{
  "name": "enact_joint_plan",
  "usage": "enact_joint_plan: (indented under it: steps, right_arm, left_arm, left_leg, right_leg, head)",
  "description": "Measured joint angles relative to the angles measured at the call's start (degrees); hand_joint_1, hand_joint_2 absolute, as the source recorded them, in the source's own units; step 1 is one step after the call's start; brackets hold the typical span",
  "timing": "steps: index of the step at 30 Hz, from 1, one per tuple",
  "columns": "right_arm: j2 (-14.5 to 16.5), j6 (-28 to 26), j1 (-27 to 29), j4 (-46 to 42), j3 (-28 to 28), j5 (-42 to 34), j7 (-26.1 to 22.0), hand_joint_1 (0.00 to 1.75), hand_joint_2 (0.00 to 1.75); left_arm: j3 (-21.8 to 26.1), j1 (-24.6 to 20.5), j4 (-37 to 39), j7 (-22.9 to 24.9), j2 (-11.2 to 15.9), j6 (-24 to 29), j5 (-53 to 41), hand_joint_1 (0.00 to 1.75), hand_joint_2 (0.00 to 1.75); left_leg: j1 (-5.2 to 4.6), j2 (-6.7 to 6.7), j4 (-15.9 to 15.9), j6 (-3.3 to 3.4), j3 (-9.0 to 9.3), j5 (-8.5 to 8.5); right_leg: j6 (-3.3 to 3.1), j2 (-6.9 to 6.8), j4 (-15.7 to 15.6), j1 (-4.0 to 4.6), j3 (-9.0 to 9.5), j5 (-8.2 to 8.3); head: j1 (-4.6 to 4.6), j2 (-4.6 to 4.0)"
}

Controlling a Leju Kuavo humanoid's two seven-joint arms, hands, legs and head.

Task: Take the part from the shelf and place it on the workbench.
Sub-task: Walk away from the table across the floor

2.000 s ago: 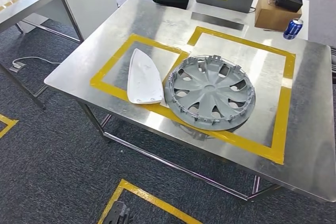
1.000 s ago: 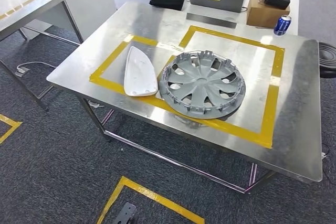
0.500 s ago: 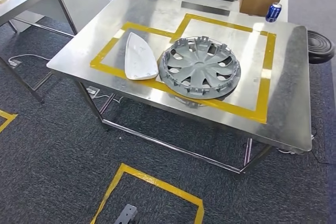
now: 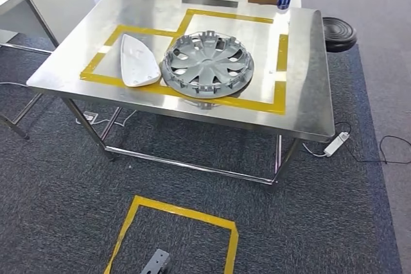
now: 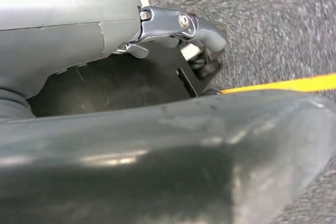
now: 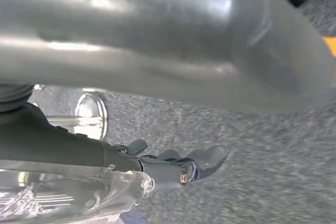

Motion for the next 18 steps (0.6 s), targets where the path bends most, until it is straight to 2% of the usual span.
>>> enact_joint_plan:
  steps: [1,3,4,5,6,7,8,9,10,11,12,13,14,15,16,18]
  right_arm:
    - [0.0,0.0,0.1,0.0,0.0,0.0,0.0,0.0,0.0]
    - [0.0,0.0,0.1,0.0,0.0,0.0,-0.2,0.0,0.0]
    - [0.0,0.0,0.1,0.0,0.0,0.0,-0.2,0.0,0.0]
    - [0.0,0.0,0.1,0.0,0.0,-0.1,-0.3,0.0,0.0]
    - [0.0,0.0,0.1,0.0,0.0,-0.1,-0.3,0.0,0.0]
    - [0.0,0.0,0.2,0.0,0.0,-0.1,-0.4,0.0,0.0]
    - [0.0,0.0,0.3,0.0,-0.1,-0.2,-0.4,0.0,0.0]
    - [0.0,0.0,0.3,0.0,-0.1,-0.2,-0.4,0.0,0.0]
    - [0.0,0.0,0.3,0.0,-0.1,-0.3,-0.3,0.0,0.0]
    - [0.0,0.0,0.3,0.0,-0.1,-0.3,-0.3,0.0,0.0]
    - [0.0,0.0,0.3,0.0,-0.1,-0.3,-0.3,0.0,0.0]
    - [0.0,0.0,0.3,0.0,-0.1,-0.3,-0.2,0.0,0.0]
    - [0.0,0.0,0.5,0.0,-0.1,-0.3,-0.2,0.0,0.0]
    - [-0.1,0.0,0.6,0.0,-0.1,-0.3,-0.1,0.0,0.0]
    - [-0.1,0.0,0.8,0.0,-0.1,-0.3,0.0,0.0,0.0]
    - [-0.2,0.0,0.7,0.0,-0.2,-0.2,0.0,0.0,0.0]
  left_arm:
    - [0.0,0.0,0.0,0.0,0.0,-0.1,0.0,0.0,0.0]
    - [0.0,-0.1,0.0,-0.1,0.1,-0.3,0.1,0.0,0.0]
    - [0.0,-0.2,0.0,-0.2,0.1,-0.3,0.2,0.0,0.0]
    - [0.0,-0.3,0.0,-0.3,0.1,-0.3,0.3,0.0,0.0]
    - [0.0,-0.4,0.0,-0.3,0.1,-0.3,0.3,0.0,0.0]
    - [0.0,-0.4,0.0,-0.3,0.1,-0.2,0.4,0.0,0.0]
    - [0.0,-0.3,0.0,-0.3,0.1,-0.1,0.5,0.0,0.0]
    - [0.0,-0.2,0.0,-0.3,0.1,-0.1,0.5,0.0,0.0]
    - [0.0,-0.1,0.0,-0.4,0.1,0.0,0.5,0.0,0.0]
    - [0.0,-0.1,0.0,-0.4,0.1,0.1,0.5,0.0,0.0]
    - [0.0,-0.1,0.0,-0.4,0.1,0.1,0.5,0.0,0.0]
    - [0.0,-0.1,0.0,-0.4,0.1,0.1,0.5,0.0,0.0]
    - [0.0,-0.1,0.0,-0.4,0.0,0.1,0.5,0.0,0.0]
    - [0.0,0.0,0.0,-0.4,0.0,0.1,0.5,0.0,0.0]
    - [0.0,0.0,0.0,-0.4,0.0,0.1,0.5,0.0,0.0]
    - [0.0,0.2,0.0,-0.4,0.0,0.1,0.5,0.0,0.0]
  left_leg:
    - [0.12,-1.23,1.2,-0.44,-0.44,-1.48]
    - [0.27,-4.19,6.9,-1.09,-2.24,-6.59]
    - [0.3,-4.83,10.7,-1.16,-3.27,-9.04]
    - [0.3,-5.08,13.7,-1.15,-3.88,-10.39]
    - [0.31,-5.2,15.3,-1.09,-3.76,-10.56]
    - [0.35,-5.32,14.7,-0.99,-2.63,-9.61]
    - [0.42,-5.63,12.0,-0.87,-0.54,-8.0]
    - [0.56,-6.63,8.0,-0.77,2.08,-6.5]
    - [0.74,-8.01,3.9,-0.63,4.57,-5.51]
    - [0.92,-9.27,0.8,-0.5,6.27,-5.11]
    - [1.04,-10.2,-0.9,-0.35,7.01,-5.19]
    - [1.06,-10.29,-1.5,-0.14,7.0,-5.34]
    - [1.11,-9.75,-1.5,0.15,6.67,-5.3]
    - [1.11,-9.13,-1.5,0.51,6.38,-5.15]
    - [1.09,-8.44,-1.4,0.9,6.18,-4.92]
    - [0.92,-6.85,-1.5,1.53,5.82,-4.54]
  right_leg:
    - [-0.55,0.57,0.0,-0.08,-0.52,0.53]
    - [-1.31,1.77,0.0,-0.17,-1.77,1.76]
    - [-1.47,2.51,0.1,-0.15,-2.48,2.41]
    - [-1.52,3.29,0.1,-0.13,-3.19,3.0]
    - [-1.47,4.12,0.2,-0.13,-3.9,3.53]
    - [-1.35,4.95,0.3,-0.15,-4.55,3.99]
    - [-1.16,5.8,0.4,-0.19,-5.09,4.39]
    - [-0.91,6.61,0.4,-0.24,-5.56,4.76]
    - [-0.6,7.33,0.6,-0.2,-6.05,5.11]
    - [-0.26,7.97,0.7,-0.14,-6.54,5.51]
    - [0.1,8.52,0.8,-0.07,-7.06,5.94]
    - [0.49,9.05,0.9,-0.03,-7.53,6.37]
    - [0.84,9.44,0.9,-0.08,-8.03,6.71]
    - [1.14,8.98,1.2,-0.09,-8.51,6.64]
    - [1.41,7.84,2.2,-0.07,-9.21,5.86]
    - [1.82,4.82,8.0,0.02,-11.79,2.27]
  head:
    - [-0.04,0.0]
    - [-0.12,0.0]
    - [-0.14,0.0]
    - [-0.14,0.0]
    - [-0.14,0.0]
    - [-0.14,0.0]
    - [-0.14,0.0]
    - [-0.14,0.0]
    - [-0.12,0.0]
    - [-0.1,0.0]
    - [-0.07,0.0]
    - [-0.03,0.0]
    - [-0.04,0.0]
    - [0.02,0.0]
    - [0.25,0.0]
    - [0.71,0.0]
